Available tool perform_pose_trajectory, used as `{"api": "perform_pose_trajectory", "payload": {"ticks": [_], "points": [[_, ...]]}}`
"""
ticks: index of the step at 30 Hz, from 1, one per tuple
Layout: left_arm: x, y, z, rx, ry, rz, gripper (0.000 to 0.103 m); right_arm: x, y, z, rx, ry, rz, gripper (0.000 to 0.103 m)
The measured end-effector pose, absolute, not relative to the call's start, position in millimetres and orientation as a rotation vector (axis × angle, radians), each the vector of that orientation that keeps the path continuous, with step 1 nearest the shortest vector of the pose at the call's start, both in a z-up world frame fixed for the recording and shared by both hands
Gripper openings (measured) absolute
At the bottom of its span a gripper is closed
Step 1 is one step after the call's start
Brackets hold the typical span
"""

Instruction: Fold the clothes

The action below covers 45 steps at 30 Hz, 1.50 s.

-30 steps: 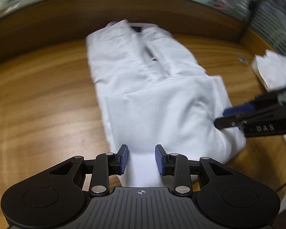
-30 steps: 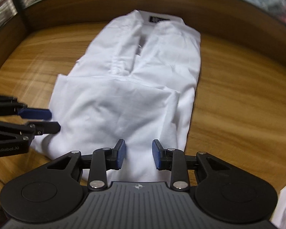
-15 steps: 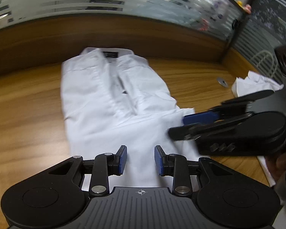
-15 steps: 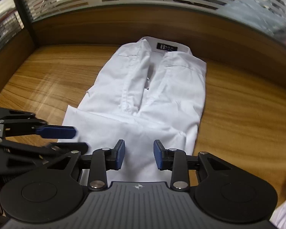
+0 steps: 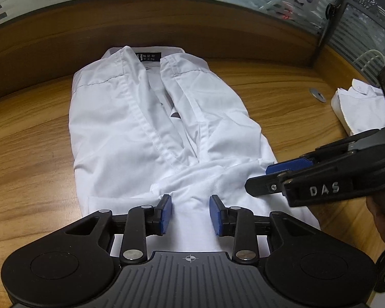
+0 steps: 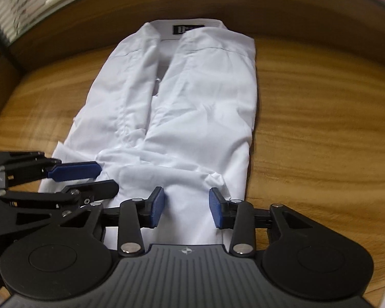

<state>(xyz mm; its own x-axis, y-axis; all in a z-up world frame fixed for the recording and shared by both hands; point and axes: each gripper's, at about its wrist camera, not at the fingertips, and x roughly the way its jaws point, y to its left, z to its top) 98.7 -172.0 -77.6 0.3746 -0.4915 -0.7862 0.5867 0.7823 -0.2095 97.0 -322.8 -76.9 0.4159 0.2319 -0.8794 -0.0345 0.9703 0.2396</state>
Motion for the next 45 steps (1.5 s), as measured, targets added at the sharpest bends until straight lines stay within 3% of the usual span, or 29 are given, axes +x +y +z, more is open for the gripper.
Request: {"api": "perform_pose_trajectory", "payload": {"ticks": [4,9,13,17,22,33,36,37,42,45], "points": [[94,-157,-69,0.089,0.904,-0.703,0.039,98,-324,-64,0.166,1.139,0.141,0.043],[102,-140,-81,0.050,0.953,-0.669,0.042,97,-332,-74,0.155,1.160,0.138,0.043],[109,-136,-86,0.044,0.967,-0.691,0.042,96,-344,-85,0.191,1.158,0.108,0.057],[111,-123,-82,-0.002,0.958,-0.732,0.042,80,-345,-75,0.158,1.135,0.134,0.057],[94,-94,-66,-0.043,0.936,-0.775,0.056,59,-347,-60,0.113,1.105,0.171,0.057],[37,-66,-74,0.144,0.997,-0.892,0.057,5,-324,-72,-0.064,1.120,0.343,0.057],[29,-69,-84,0.216,0.984,-0.901,0.051,-4,-313,-81,-0.145,1.127,0.368,0.057],[26,-72,-86,0.250,0.973,-0.903,0.040,-6,-310,-84,-0.169,1.127,0.373,0.057],[23,-79,-93,0.339,0.925,-0.894,0.036,-12,-303,-89,-0.245,1.100,0.393,0.056],[23,-80,-94,0.357,0.907,-0.903,0.032,-12,-304,-89,-0.243,1.081,0.398,0.047]]}}
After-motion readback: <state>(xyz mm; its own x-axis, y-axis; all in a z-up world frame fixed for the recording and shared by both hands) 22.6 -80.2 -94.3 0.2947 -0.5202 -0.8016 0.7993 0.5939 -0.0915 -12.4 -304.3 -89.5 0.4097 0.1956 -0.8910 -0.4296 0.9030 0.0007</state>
